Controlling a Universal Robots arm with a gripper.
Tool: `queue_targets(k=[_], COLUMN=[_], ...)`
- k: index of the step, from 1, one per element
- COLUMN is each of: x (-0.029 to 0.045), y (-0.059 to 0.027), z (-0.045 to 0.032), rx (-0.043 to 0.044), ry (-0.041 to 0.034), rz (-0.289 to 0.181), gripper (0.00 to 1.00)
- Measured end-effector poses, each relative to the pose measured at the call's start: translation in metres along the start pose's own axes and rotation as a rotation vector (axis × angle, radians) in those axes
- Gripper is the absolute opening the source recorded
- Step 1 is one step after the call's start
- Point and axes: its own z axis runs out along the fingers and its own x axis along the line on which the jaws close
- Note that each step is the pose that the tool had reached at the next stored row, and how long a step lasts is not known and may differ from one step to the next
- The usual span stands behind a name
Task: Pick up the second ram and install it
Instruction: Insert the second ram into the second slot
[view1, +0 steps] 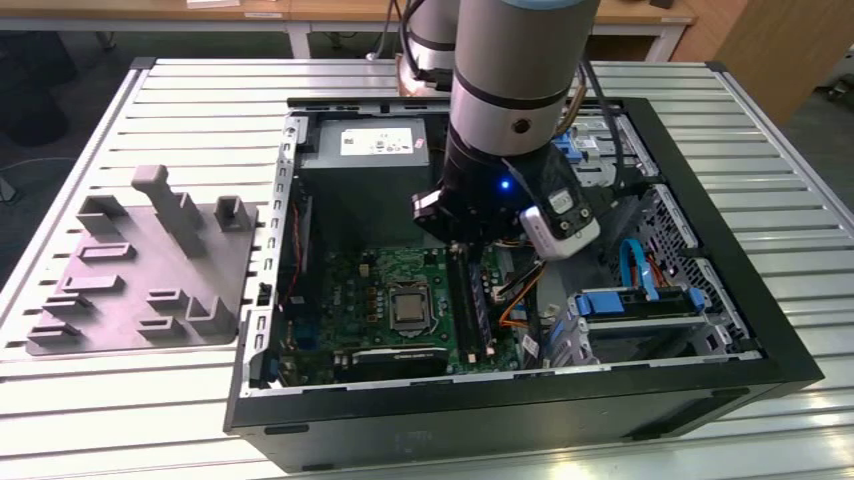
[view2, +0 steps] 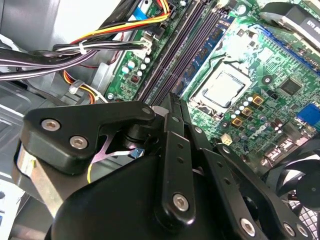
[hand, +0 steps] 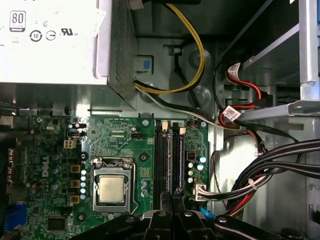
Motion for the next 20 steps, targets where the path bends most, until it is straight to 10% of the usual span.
queue_targets(k=[20], x=[0.0002], y=[-0.0017], z=[0.0086], rx=[0.0], ry=[0.0], rz=[0.0], gripper=[0.12])
